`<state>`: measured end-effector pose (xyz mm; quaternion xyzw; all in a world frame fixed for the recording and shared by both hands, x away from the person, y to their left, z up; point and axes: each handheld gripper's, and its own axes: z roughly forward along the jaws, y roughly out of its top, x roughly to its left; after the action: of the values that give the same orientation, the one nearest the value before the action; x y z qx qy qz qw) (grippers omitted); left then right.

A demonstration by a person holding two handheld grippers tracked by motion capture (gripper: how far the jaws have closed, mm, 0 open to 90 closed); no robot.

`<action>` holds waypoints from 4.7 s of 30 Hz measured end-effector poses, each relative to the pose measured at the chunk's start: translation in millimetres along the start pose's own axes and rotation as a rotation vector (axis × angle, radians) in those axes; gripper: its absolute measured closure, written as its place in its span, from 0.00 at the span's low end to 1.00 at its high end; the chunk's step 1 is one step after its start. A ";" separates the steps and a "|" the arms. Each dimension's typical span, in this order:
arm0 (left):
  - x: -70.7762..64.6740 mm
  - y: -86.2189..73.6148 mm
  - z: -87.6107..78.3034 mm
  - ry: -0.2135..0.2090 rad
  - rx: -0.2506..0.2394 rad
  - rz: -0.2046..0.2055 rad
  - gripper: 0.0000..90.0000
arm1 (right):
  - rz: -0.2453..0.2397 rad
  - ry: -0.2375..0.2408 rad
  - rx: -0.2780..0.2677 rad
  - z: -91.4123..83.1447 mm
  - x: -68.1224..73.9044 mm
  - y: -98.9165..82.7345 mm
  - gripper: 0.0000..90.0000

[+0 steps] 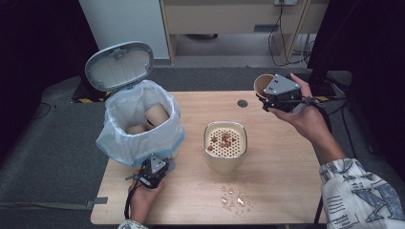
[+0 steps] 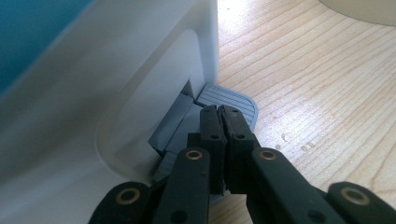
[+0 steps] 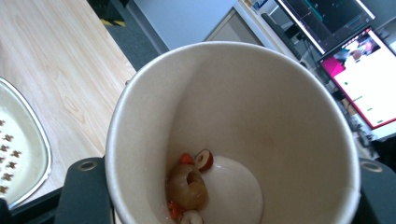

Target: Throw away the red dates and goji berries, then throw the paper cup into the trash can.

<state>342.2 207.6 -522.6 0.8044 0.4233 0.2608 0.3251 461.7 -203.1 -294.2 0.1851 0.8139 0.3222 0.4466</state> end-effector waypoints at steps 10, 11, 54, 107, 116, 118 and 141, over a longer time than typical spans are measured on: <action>0.0 0.0 0.0 0.000 0.000 0.001 0.97 | 0.089 0.029 -0.017 -3.1 -8.5 -2.4 0.36; 0.0 0.0 0.0 0.000 0.000 0.000 0.97 | 0.097 0.032 -0.021 -3.3 -8.8 -2.4 0.36; 0.1 0.0 0.0 -0.001 0.000 0.001 0.97 | 0.263 0.206 -0.136 -9.5 -17.8 16.3 0.35; -0.4 0.2 -0.2 0.003 0.003 0.005 0.97 | 0.318 0.441 -0.174 9.7 8.1 73.9 0.35; -0.7 0.2 -0.2 0.005 0.004 0.007 0.97 | 0.324 0.456 -0.169 17.5 17.6 86.6 0.35; -0.8 0.2 -0.2 0.005 0.004 0.007 0.97 | 0.323 0.464 -0.169 19.3 20.0 89.8 0.35; -1.0 0.2 -0.1 0.005 0.003 0.009 0.97 | 0.316 0.542 -0.169 41.7 56.3 135.7 0.35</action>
<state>341.7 206.7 -522.5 0.8061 0.4209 0.2639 0.3216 468.8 -56.8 -251.2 0.1790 0.8348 0.4914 0.1720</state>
